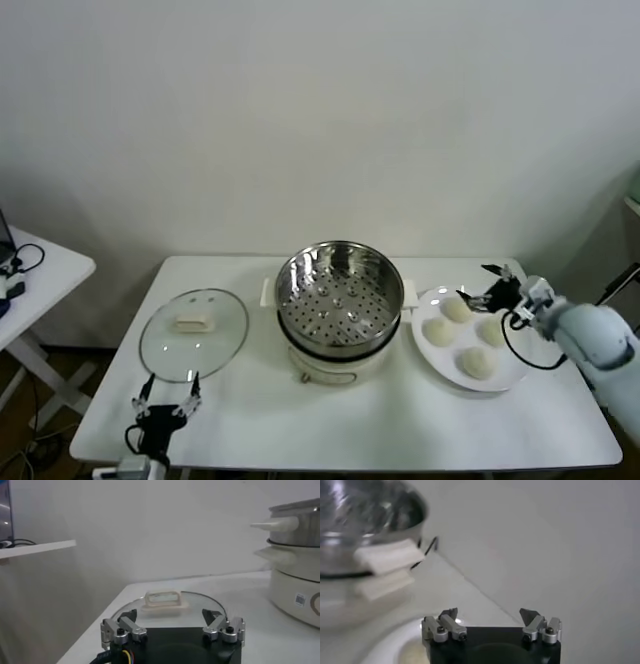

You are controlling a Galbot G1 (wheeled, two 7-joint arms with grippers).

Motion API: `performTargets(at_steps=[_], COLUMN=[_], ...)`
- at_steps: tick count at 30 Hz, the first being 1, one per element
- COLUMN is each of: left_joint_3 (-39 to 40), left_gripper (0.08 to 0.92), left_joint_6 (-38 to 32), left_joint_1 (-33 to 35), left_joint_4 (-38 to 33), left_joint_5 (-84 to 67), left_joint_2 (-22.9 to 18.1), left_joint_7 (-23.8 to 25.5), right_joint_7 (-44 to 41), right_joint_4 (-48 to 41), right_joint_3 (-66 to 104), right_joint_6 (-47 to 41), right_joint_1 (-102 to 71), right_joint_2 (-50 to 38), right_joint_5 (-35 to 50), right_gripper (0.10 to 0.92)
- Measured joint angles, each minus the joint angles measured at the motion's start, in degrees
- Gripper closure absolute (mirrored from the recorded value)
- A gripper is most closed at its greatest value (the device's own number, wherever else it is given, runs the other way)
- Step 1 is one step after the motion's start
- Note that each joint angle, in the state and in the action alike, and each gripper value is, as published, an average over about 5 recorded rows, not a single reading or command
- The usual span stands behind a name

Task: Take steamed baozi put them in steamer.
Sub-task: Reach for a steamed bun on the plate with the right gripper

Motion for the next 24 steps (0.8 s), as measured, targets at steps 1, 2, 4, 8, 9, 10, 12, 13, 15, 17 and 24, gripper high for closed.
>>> performTargets(at_steps=[1,2,4,8,9,10,12,13,15,17,24], left_joint_3=[0.1,0.2,0.4,0.8,0.8,0.8,0.8,0.8,0.7,0.6,0.4], left_gripper=[0.177,0.177,0.177,0.177,0.177,0.177,0.177,0.177,0.177,0.177,0.177], left_joint_6=[-0.1,-0.2,-0.5,-1.0,-1.1,-1.2,-1.3,-1.3,-1.5,-1.6,-2.4], left_joint_1=[0.1,0.2,0.3,0.4,0.4,0.4,0.4,0.4,0.4,0.4,0.3], left_joint_4=[0.0,0.1,0.3,0.8,0.9,1.0,1.1,1.2,1.5,1.7,2.5], left_joint_5=[0.2,0.3,0.7,1.4,1.5,1.6,1.8,1.9,2.0,2.1,2.4], left_joint_2=[0.0,0.0,0.0,-0.2,-0.2,-0.3,-0.3,-0.3,-0.4,-0.4,-0.7], left_joint_7=[0.0,0.0,-0.1,-0.3,-0.4,-0.4,-0.5,-0.5,-0.6,-0.6,-0.6], right_joint_7=[-2.2,-4.5,-8.7,-15.9,-17.3,-18.6,-20.7,-21.6,-23.2,-24.4,-26.5], right_joint_4=[-1.1,-2.3,-4.6,-9.1,-10.2,-11.4,-13.8,-15.1,-17.7,-20.3,-28.9], right_joint_3=[-3.6,-7.3,-14.3,-27.0,-29.6,-31.8,-35.6,-37.1,-39.7,-41.5,-42.4], right_joint_6=[1.1,2.3,4.8,9.1,9.9,10.7,12.0,12.6,13.7,14.7,17.4], right_joint_1=[3.3,6.7,13.2,24.6,26.9,28.9,32.2,33.6,35.8,37.3,37.3], right_joint_2=[-0.6,-1.0,-1.4,-0.9,-0.5,0.0,1.3,2.1,3.7,5.3,11.0], right_joint_5=[-1.4,-2.7,-4.8,-7.7,-8.2,-8.7,-9.5,-9.9,-10.7,-11.6,-14.7], right_gripper=[0.203,0.203,0.203,0.203,0.203,0.203,0.203,0.203,0.203,0.203,0.203])
